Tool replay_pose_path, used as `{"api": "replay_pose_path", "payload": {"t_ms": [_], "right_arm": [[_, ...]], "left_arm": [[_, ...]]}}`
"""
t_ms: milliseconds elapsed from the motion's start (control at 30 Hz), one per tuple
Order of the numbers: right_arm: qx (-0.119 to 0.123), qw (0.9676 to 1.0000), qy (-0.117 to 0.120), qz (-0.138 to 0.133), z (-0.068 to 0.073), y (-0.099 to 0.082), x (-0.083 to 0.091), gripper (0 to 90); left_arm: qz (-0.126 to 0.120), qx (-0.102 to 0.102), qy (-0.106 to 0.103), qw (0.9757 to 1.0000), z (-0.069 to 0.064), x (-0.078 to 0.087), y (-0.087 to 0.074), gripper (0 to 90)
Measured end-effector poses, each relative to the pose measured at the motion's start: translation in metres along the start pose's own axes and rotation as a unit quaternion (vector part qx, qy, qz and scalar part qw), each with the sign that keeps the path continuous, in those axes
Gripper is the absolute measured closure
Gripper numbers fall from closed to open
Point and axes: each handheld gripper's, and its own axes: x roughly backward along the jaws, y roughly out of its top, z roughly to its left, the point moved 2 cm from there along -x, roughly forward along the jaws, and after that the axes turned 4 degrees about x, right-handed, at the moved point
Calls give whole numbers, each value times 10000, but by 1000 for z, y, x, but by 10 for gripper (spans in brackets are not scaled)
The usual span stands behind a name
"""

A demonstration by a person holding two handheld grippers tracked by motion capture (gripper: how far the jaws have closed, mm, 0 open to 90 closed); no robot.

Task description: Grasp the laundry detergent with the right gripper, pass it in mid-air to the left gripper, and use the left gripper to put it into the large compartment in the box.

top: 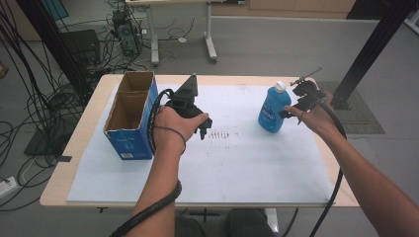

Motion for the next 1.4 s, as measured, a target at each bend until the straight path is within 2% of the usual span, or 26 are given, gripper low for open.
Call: {"api": "replay_pose_path", "payload": {"t_ms": [233,400,533,667,933,1400], "right_arm": [[63,9995,-104,-277,3,-3,-11,33],[48,9994,-72,-341,4,-6,-19,30],[84,9985,-85,-543,5,-8,-25,30],[122,9981,-65,-602,6,-10,-29,29],[38,9961,-83,-874,8,-16,-39,23],[-6,9933,-91,-1155,10,-21,-49,22]], "left_arm": [[29,-1,15,10000,3,-3,0,62],[49,-34,68,10000,1,-5,1,62],[14,-99,87,9999,-1,-7,2,63],[23,-119,87,9999,-2,-7,3,62],[72,-142,88,9998,-4,-11,4,62],[69,-208,89,9997,-6,-12,5,62]]}}
